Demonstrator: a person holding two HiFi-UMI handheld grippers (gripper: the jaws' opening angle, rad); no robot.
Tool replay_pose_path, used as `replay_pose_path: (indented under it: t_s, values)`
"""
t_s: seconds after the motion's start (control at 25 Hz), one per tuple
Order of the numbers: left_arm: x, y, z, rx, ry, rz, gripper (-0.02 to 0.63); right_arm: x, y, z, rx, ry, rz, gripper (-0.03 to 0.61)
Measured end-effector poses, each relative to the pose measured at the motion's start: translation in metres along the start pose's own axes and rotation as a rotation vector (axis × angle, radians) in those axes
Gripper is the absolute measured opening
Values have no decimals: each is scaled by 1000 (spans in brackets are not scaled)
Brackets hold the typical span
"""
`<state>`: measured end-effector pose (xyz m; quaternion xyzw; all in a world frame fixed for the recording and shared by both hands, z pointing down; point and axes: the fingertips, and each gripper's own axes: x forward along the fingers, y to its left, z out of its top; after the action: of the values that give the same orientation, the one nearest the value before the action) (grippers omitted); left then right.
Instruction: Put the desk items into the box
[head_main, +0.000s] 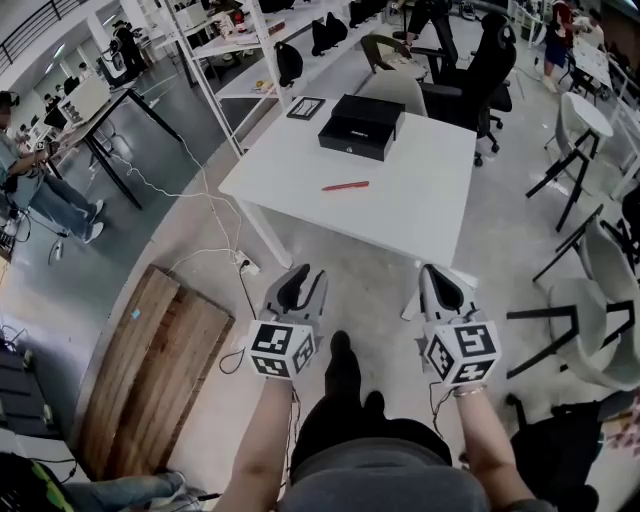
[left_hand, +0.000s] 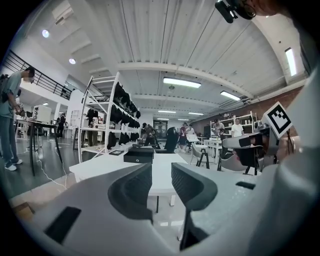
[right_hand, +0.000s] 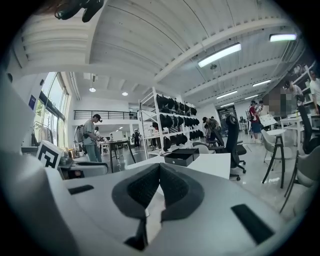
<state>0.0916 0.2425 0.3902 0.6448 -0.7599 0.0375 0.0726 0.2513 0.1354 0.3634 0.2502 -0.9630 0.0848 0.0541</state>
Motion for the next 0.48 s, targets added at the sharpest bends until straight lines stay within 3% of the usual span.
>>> replay_pose_path:
  t_s: [0.48]
  values:
    - [73, 66, -2, -30, 24, -19, 140, 87, -14, 4, 18, 26, -39, 3]
